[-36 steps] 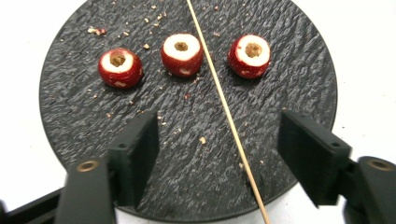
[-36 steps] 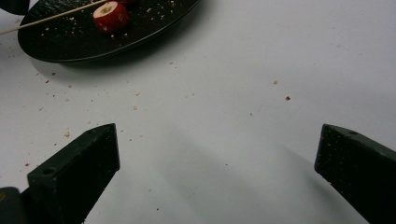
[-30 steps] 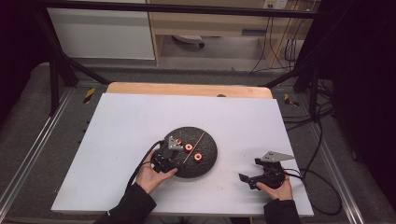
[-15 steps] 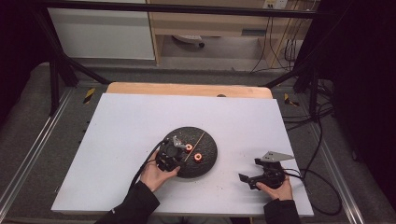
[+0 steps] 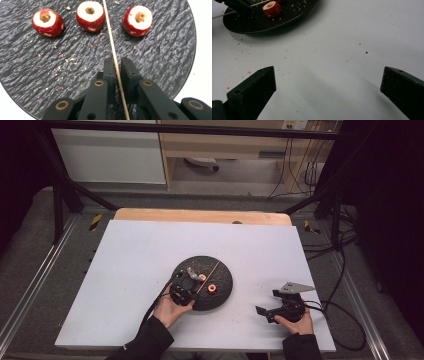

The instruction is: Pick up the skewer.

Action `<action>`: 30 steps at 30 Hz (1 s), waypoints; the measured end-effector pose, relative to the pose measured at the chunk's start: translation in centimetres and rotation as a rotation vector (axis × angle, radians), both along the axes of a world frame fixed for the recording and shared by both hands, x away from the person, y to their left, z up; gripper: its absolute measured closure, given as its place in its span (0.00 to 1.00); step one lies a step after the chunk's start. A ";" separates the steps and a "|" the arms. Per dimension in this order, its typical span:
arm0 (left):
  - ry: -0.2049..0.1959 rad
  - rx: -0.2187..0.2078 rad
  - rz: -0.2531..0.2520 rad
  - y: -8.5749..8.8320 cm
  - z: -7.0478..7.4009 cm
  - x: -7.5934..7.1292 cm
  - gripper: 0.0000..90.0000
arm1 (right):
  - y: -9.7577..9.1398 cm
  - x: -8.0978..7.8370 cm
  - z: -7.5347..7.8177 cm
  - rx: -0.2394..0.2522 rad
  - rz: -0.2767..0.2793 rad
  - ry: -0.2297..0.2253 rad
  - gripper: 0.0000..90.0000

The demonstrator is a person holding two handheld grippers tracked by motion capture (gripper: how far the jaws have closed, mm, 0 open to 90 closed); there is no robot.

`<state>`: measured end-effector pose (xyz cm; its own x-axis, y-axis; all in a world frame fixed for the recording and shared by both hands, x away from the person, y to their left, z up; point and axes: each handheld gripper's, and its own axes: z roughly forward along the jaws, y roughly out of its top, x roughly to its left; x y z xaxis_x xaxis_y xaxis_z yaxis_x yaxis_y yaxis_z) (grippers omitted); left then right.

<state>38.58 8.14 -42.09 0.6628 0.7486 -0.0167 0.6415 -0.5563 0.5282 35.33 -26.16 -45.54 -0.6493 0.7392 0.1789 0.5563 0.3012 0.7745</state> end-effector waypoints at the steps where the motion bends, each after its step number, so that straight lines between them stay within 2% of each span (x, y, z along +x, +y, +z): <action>1: 0.000 0.000 0.000 0.0 0.0 0.0 0.93 | 0.0 0.0 0.0 0.000 0.001 0.001 0.01; 4: -0.008 -0.003 0.022 0.0 0.0 -0.1 0.97 | 0.0 0.0 0.0 0.000 0.000 0.001 0.01; 10: -0.012 -0.013 0.038 0.2 0.1 -0.1 0.97 | 0.0 0.0 0.0 -0.001 0.000 -0.001 0.01; 15: -0.039 -0.036 0.045 0.9 0.5 -0.3 0.97 | 0.0 0.0 0.0 0.000 -0.001 -0.001 0.01; 21: -0.088 -0.070 0.033 2.3 1.1 -0.9 0.97 | 0.1 0.0 -0.1 -0.001 -0.002 0.002 0.01; 30: -0.125 -0.152 0.000 5.2 1.1 -1.6 0.98 | 0.1 0.0 -0.1 -0.007 -0.008 0.007 0.01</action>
<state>36.99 13.36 -41.02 0.6666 0.7439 -0.0474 0.5658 -0.4636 0.6819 35.35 -26.04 -45.68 -0.6422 0.7455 0.1784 0.5643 0.3022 0.7683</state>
